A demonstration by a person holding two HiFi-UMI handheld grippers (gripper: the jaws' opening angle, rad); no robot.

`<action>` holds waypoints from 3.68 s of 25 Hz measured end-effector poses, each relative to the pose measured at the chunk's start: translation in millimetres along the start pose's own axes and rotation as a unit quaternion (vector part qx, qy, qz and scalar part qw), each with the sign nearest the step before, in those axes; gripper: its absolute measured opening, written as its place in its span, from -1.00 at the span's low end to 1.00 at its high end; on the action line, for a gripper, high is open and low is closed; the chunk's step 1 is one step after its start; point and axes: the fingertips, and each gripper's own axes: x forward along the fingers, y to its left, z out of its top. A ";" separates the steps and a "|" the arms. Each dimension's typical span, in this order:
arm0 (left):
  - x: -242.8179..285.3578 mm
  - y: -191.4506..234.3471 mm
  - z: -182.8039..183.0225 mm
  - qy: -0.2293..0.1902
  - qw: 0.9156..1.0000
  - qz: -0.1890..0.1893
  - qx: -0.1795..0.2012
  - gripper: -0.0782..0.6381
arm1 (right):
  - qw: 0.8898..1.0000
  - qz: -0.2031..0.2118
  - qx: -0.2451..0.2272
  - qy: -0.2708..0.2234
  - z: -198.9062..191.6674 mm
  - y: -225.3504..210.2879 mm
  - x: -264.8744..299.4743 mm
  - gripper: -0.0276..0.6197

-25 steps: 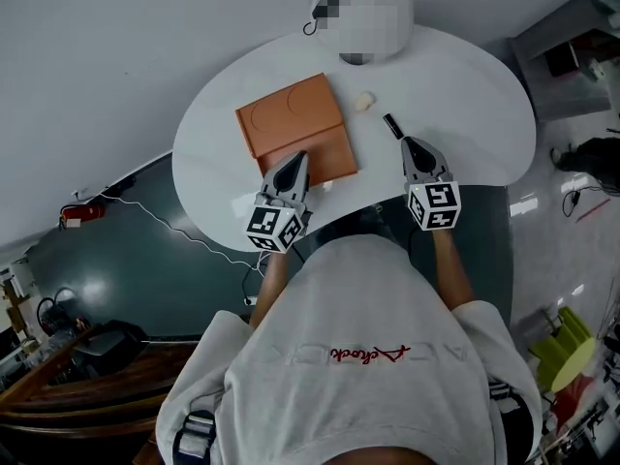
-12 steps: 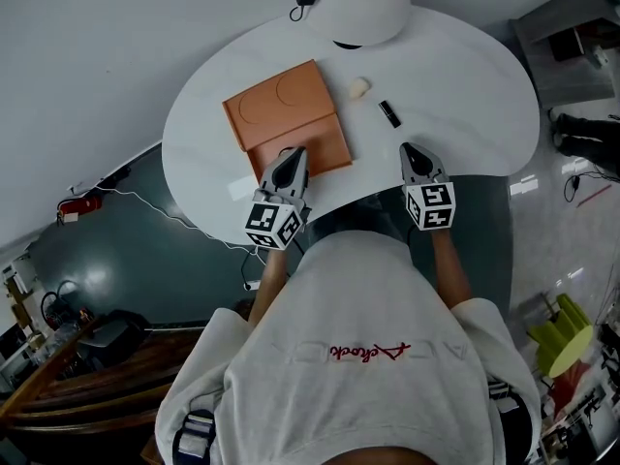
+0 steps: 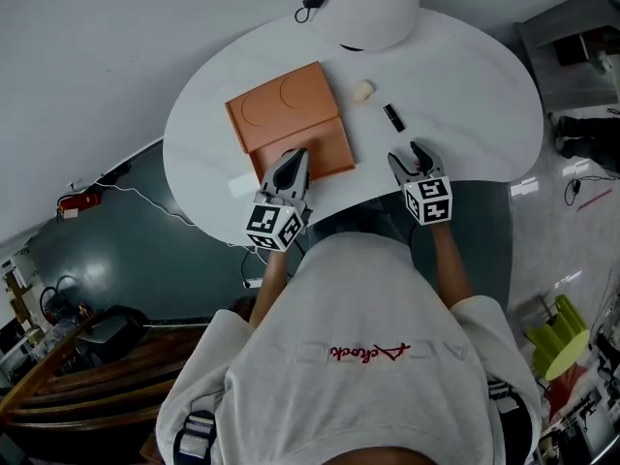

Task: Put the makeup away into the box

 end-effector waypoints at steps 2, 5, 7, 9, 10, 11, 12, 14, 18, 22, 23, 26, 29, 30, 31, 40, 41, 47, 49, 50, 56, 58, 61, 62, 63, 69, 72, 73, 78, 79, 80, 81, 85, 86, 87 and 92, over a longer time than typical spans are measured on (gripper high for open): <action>0.1 1.9 -0.2 0.001 1.000 0.002 -0.002 -0.76 | 1.000 0.000 -0.004 0.012 -2.8 -1.9 5.3 -0.17; -0.7 5.5 0.2 0.000 1.000 0.005 -0.004 -0.76 | 1.000 -0.007 -0.014 0.025 -2.6 -8.1 14.2 -0.17; -1.3 8.1 0.2 -0.001 1.000 0.007 -0.005 -0.76 | 0.999 -0.014 -0.025 0.028 3.7 -13.9 22.3 -0.17; -1.3 10.8 0.1 -0.001 1.000 0.009 -0.007 -0.76 | 0.999 -0.015 -0.036 0.028 15.0 -19.2 33.0 -0.17; -1.3 11.8 0.1 -0.001 1.000 0.010 -0.008 -0.76 | 0.999 -0.013 -0.041 0.030 20.8 -21.2 38.7 -0.17; -1.6 12.4 0.2 -0.001 1.000 0.011 -0.010 -0.76 | 0.998 -0.009 -0.047 0.034 25.6 -23.0 44.1 -0.17; -1.9 12.7 0.3 -0.002 1.000 0.012 -0.011 -0.76 | 0.998 -0.006 -0.052 0.041 29.3 -24.6 49.2 -0.17; -2.0 13.5 0.6 -0.003 1.000 0.012 -0.012 -0.76 | 0.996 -0.002 -0.064 0.055 33.6 -28.0 58.5 -0.17; -3.3 18.0 2.1 -0.006 1.000 0.017 -0.014 -0.76 | 0.993 0.002 -0.086 0.084 33.2 -34.1 71.3 -0.31; -7.2 23.8 3.6 -0.008 1.000 0.025 -0.017 -0.76 | 0.988 0.006 -0.104 0.110 27.8 -35.5 78.1 -0.45; -8.3 24.9 4.2 -0.009 0.999 0.026 -0.018 -0.76 | 0.988 0.006 -0.107 0.114 27.1 -35.4 78.7 -0.52; -9.7 27.8 5.5 -0.011 0.999 0.029 -0.020 -0.76 | 0.987 0.008 -0.113 0.117 27.6 -34.6 79.8 -0.56; -10.0 27.9 5.3 -0.011 0.999 0.029 -0.020 -0.76 | 0.987 0.014 -0.109 0.116 26.8 -34.3 80.4 -0.57; -10.2 27.3 5.3 -0.012 0.999 0.028 -0.020 -0.76 | 0.987 0.015 -0.107 0.116 26.4 -34.1 80.4 -0.57; -10.4 26.7 5.6 -0.013 0.999 0.028 -0.019 -0.76 | 0.988 0.014 -0.107 0.114 26.5 -34.1 80.3 -0.57; -15.1 23.0 13.2 -0.022 0.999 0.028 -0.010 -0.76 | 0.998 -0.014 -0.044 -0.032 72.2 -18.3 37.4 -0.58; -15.4 21.9 13.9 -0.023 0.999 0.027 -0.009 -0.76 | 0.998 -0.016 -0.038 -0.051 78.9 -13.4 29.3 -0.58; -17.3 14.0 21.1 -0.034 0.999 0.022 0.000 -0.76 | 0.988 -0.023 -0.042 -0.149 116.4 22.0 -22.4 -0.58; -19.6 11.2 23.3 -0.038 0.999 0.022 0.002 -0.76 | 0.984 -0.024 -0.039 -0.173 125.1 32.5 -37.8 -0.58; -21.1 9.6 24.6 -0.040 0.999 0.022 0.004 -0.76 | 0.982 -0.023 -0.039 -0.183 128.6 37.3 -44.4 -0.58; -34.3 6.3 33.3 -0.055 0.998 0.028 0.012 -0.76 | 0.979 -0.013 -0.053 -0.198 134.5 49.5 -60.1 -0.58; -41.1 7.0 34.7 -0.060 0.998 0.035 0.014 -0.76 | 0.979 -0.008 -0.061 -0.195 133.2 51.5 -59.8 -0.58; -55.6 12.0 36.0 -0.069 0.996 0.051 0.013 -0.76 | 0.979 0.008 -0.074 -0.189 133.2 61.2 -55.9 -0.58; -61.7 14.7 35.7 -0.072 0.996 0.058 0.011 -0.76 | 0.979 0.015 -0.079 -0.187 133.4 66.6 -53.3 -0.58; -68.4 17.8 35.1 -0.075 0.995 0.066 0.009 -0.76 | 0.979 0.024 -0.083 -0.185 133.8 73.1 -50.2 -0.58; -117.1 44.7 29.5 -0.096 0.987 0.128 -0.005 -0.76 | 0.974 0.093 -0.116 -0.173 139.1 129.7 -23.3 -0.58; -142.6 58.9 25.0 -0.105 0.981 0.160 -0.014 -0.76 | 0.969 0.125 -0.137 -0.166 140.5 158.9 -10.2 -0.58; -150.9 62.8 23.6 -0.108 0.979 0.170 -0.016 -0.76 | 0.967 0.133 -0.143 -0.164 140.9 167.5 -6.7 -0.58; -183.7 78.8 19.0 -0.120 0.971 0.206 -0.028 -0.76 | 0.959 0.165 -0.166 -0.157 144.1 200.9 6.7 -0.58; -188.5 81.6 18.1 -0.122 0.969 0.212 -0.030 -0.76 | 0.959 0.169 -0.168 -0.155 144.2 205.4 8.9 -0.58; -192.5 84.0 17.3 -0.123 0.968 0.216 -0.031 -0.76 | 0.958 0.172 -0.169 -0.154 143.9 209.3 10.8 -0.58; -195.7 86.0 16.7 -0.124 0.967 0.219 -0.033 -0.76 | 0.958 0.174 -0.172 -0.152 143.4 212.6 12.2 -0.58; -199.8 90.1 15.4 -0.126 0.966 0.221 -0.037 -0.76 | 0.956 0.179 -0.185 -0.141 139.0 219.4 16.4 -0.58; -198.7 90.5 15.0 -0.125 0.967 0.220 -0.038 -0.76 | 0.955 0.180 -0.193 -0.137 137.3 219.6 17.7 -0.58; -197.3 90.8 14.4 -0.125 0.967 0.218 -0.040 -0.76 | 0.953 0.182 -0.203 -0.132 135.4 219.9 19.4 -0.58; -193.2 92.7 8.6 -0.120 0.969 0.212 -0.048 -0.76 | 0.927 0.202 -0.303 -0.085 114.4 222.0 33.8 -0.58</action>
